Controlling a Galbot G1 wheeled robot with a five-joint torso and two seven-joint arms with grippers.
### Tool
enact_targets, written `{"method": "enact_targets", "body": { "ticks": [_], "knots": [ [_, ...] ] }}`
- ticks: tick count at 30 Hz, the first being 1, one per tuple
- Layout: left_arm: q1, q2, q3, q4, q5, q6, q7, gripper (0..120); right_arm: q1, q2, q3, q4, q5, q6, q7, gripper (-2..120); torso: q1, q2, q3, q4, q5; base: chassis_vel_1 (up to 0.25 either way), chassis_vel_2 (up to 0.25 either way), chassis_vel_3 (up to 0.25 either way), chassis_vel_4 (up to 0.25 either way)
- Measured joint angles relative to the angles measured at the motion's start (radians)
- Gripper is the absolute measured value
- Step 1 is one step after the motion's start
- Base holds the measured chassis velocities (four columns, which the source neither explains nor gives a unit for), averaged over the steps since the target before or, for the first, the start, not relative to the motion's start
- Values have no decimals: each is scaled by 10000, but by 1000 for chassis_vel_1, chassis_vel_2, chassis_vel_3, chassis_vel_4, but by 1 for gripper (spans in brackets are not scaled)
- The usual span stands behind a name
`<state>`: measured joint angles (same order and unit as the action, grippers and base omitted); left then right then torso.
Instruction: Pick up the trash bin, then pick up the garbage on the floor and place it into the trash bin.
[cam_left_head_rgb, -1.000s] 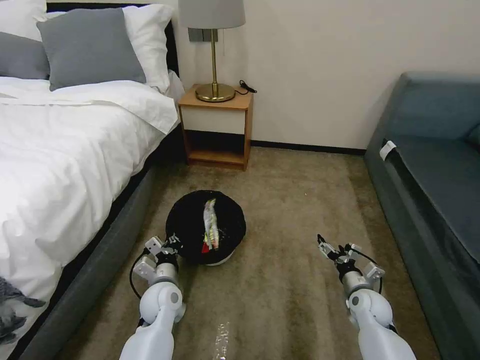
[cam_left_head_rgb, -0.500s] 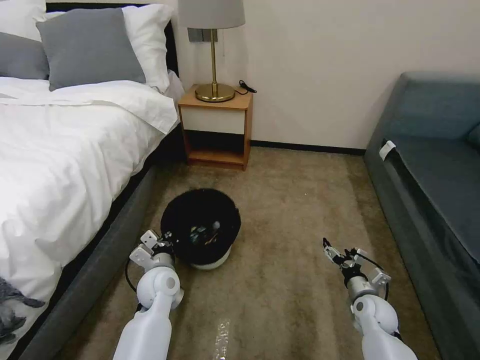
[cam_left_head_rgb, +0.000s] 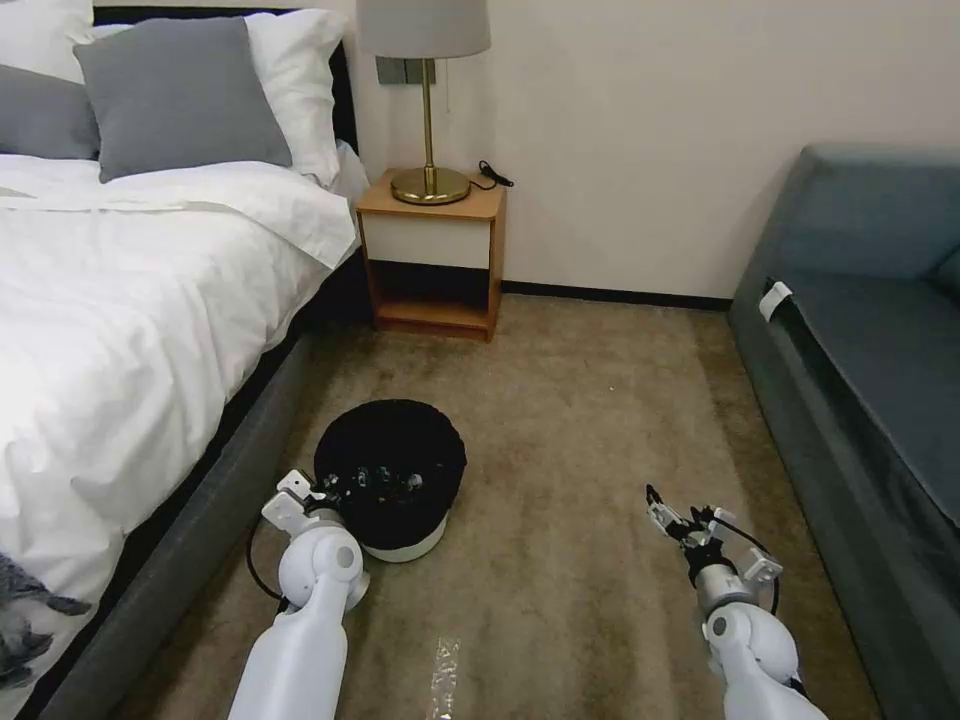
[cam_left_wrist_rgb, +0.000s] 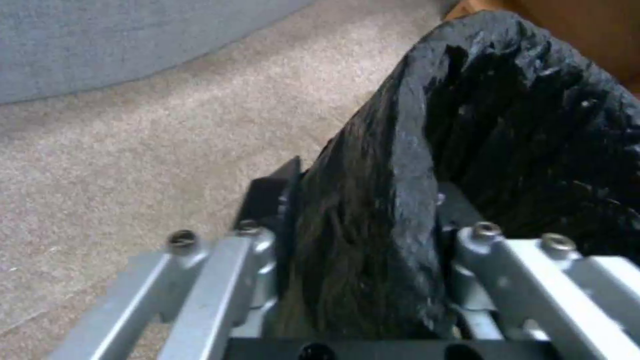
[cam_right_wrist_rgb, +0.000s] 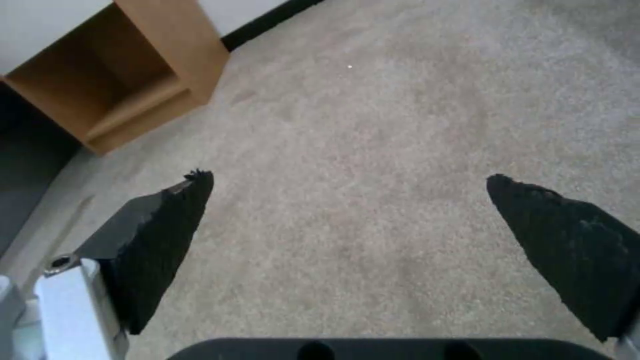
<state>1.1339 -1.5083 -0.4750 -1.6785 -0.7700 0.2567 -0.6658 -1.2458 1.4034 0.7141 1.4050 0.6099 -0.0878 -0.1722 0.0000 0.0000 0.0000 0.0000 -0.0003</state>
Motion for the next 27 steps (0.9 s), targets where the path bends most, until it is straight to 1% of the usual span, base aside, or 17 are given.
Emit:
{"method": "enact_targets", "body": {
  "ticks": [2, 4, 7, 9, 10, 13, 15, 17, 18, 19, 21, 22, 23, 24, 25, 26, 27],
  "knots": [
    [13, 0, 7, -25, 75, -18, 31, 49, -21, -5, 5, 15, 2, 0, -24, 100, 0, 0, 0, 0, -1, 0, 0, 0, 0],
    [121, 57, 40, -254, 568, -112, 287, 61, -88, -12, 11, 75, 10, 4, -88, 100, 0, 0, 0, 0, 2, 0, 0, 0, 0],
    [216, 119, 53, -422, 854, -140, 501, 67, -104, -9, 12, 119, 14, 8, -98, 100, 0, 0, 0, 0, 0, 0, 0, 0, 0],
    [434, 223, 44, -745, 1728, -421, 1209, 77, -126, 9, 13, 204, 16, 22, -105, 100, 0, 0, 0, 0, 1, 0, 0, 0, 0],
    [434, 223, 44, -745, 1728, -421, 1209, 77, -126, 9, 13, 204, 16, 22, -105, 100, 0, 0, 0, 0, 1, 0, 0, 0, 0],
    [944, 554, 55, -1372, 2945, -872, 2355, 94, -178, 44, 13, 333, -33, 82, -118, 100, 0, 1, 0, 1, 3, 0, 0, 0, 0],
    [1030, 614, 58, -1424, 3173, -991, 2527, 95, -190, 55, 12, 355, -48, 103, -119, 100, 0, 0, 0, 1, 3, 0, 0, 0, 0],
    [1488, 890, 90, -1672, 3929, -1627, 3273, 100, -264, 110, 21, 444, -115, 252, -120, 100, 0, 0, 0, 1, 2, 0, 0, 0, 0],
    [1488, 890, 90, -1672, 3929, -1627, 3273, 100, -264, 110, 21, 444, -115, 252, -120, 100, 0, 0, 0, 1, 2, 0, 0, 0, 0],
    [1841, 1083, 155, -1808, 4444, -2058, 3661, 100, -318, 139, 30, 485, -138, 384, -120, 100, 0, 0, 0, 1, 2, 0, 0, 0, 0],
    [1978, 1151, 190, -1843, 4710, -2242, 3779, 100, -340, 149, 35, 502, -145, 438, -121, 100, 0, 0, 0, 0, 2, 0, 0, 0, 0],
    [2377, 1317, 296, -1912, 5512, -2820, 4097, 100, -422, 187, 48, 572, -149, 581, -134, 100, 0, 0, 0, 0, 3, 0, 0, 0, 0],
    [2695, 1438, 382, -1957, 6194, -3214, 4312, 100, -489, 212, 58, 623, -149, 667, -158, 100, 0, 0, 0, 1, 1, 0, 0, 0, 0],
    [2801, 1478, 408, -1982, 6415, -3339, 4381, 100, -514, 223, 60, 645, -149, 701, -171, 100, 0, 0, 0, 1, 1, 0, 0, 0, 0],
    [3268, 1619, 498, -2115, 7246, -3849, 4694, 100, -618, 267, 70, 742, -146, 844, -225, 100, 0, 1, -1, 0, 3, 0, 0, 0, 0],
    [3268, 1619, 498, -2115, 7246, -3849, 4694, 100, -618, 267, 70, 742, -146, 844, -225, 100, 0, 1, -1, 0, 3, 0, 0, 0, 0],
    [3549, 1670, 545, -2191, 7659, -4130, 4862, 100, -670, 299, 74, 789, -143, 935, -256, 100, -1, 0, -1, 1, 2, 0, 0, 0, 0]
  ]
}}
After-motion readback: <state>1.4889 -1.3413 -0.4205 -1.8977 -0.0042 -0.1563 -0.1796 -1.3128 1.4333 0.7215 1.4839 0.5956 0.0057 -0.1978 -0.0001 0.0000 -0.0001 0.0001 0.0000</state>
